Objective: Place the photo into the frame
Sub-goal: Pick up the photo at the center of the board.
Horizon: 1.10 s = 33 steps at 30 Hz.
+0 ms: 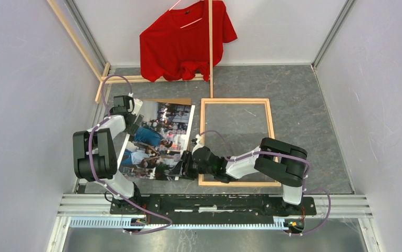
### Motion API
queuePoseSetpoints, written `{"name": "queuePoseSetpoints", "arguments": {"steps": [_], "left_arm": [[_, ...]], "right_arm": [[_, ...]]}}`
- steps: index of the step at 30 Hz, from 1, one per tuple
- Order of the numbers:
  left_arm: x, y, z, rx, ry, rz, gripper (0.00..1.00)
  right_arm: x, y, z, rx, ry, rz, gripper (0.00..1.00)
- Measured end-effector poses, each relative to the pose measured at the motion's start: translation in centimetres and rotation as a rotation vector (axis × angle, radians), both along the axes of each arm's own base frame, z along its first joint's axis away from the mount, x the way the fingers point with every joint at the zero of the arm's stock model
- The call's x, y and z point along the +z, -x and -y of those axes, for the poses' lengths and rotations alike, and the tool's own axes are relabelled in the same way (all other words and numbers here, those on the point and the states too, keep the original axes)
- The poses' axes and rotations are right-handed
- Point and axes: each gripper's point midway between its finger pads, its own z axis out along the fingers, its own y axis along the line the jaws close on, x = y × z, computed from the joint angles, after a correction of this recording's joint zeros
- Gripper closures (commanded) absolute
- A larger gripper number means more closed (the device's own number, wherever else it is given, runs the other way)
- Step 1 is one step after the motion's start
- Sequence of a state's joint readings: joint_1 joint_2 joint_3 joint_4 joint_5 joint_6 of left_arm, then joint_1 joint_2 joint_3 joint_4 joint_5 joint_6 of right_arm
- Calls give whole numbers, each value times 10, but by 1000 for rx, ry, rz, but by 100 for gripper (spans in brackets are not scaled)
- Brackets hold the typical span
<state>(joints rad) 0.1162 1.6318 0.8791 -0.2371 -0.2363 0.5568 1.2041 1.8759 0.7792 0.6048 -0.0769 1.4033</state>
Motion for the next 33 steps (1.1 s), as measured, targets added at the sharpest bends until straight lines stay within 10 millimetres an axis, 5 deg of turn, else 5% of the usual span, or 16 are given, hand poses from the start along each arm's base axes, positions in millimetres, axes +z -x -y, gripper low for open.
{"name": "queuePoseSetpoints", "arguments": {"steps": [10,14,18,22,26,33], "left_arm": [[0,8,10,-28,51,-47,4],[8,21,12,-22,117,-130,0],[34,15,2,16,165,-120,0],[91,-12,-18,65,191,21,0],[130,-15,-16,59,213,111,0],[128,-2,1,41,278,78,0]], "right_arm": [[-2,-11,3,-20,13,27,97],[8,-15,3,26,55,111,100],[60,-28,-5,100,62,315,100],[152,-40,7,146,40,591,100],[221,-58,60,124,109,811,100],[274,-105,246,-150,549,961,100]]}}
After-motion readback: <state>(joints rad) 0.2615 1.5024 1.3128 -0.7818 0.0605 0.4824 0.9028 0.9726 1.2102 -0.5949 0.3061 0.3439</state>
